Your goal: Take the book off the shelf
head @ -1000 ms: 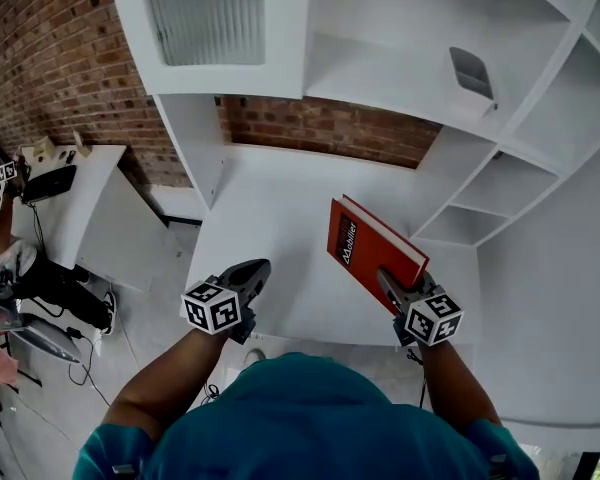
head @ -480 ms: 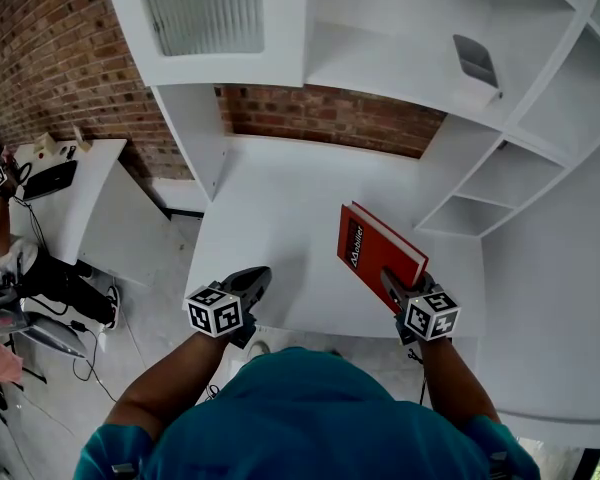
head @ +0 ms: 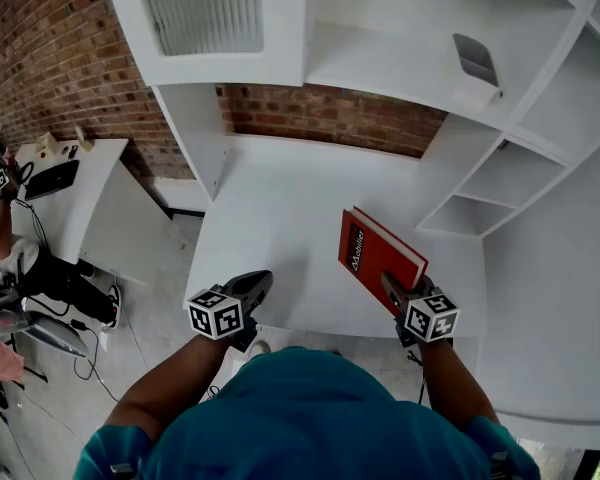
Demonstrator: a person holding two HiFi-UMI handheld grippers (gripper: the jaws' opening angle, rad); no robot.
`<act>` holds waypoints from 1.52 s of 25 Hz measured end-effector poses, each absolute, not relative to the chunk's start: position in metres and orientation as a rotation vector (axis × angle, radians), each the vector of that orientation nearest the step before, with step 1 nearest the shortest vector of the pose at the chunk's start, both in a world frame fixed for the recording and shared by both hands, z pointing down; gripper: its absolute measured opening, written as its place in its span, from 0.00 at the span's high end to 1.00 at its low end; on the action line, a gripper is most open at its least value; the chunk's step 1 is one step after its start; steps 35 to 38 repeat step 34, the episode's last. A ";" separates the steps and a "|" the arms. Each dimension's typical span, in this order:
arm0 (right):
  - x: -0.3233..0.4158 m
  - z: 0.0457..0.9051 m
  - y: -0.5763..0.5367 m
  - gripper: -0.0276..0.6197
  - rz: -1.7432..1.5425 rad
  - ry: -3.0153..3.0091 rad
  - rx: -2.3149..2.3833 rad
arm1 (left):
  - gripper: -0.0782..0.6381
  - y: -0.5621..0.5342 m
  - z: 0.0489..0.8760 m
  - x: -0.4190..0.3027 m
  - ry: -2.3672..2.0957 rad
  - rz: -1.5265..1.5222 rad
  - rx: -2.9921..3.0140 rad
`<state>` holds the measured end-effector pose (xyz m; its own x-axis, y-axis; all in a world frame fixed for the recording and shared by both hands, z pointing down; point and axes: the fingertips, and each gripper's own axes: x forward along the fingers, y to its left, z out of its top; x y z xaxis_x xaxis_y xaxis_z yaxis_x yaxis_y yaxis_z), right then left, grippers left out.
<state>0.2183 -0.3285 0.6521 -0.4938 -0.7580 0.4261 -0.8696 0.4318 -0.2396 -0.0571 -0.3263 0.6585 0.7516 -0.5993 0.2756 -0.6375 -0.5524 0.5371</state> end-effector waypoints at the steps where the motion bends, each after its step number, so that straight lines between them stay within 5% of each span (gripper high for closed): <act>1: 0.218 0.651 -0.328 0.69 0.633 -2.433 1.416 | 0.87 -0.327 0.657 -0.058 -0.927 0.076 2.317; 38: 0.218 0.645 -0.325 0.69 0.563 -2.431 1.368 | 0.87 -0.335 0.640 -0.070 -0.974 0.010 2.333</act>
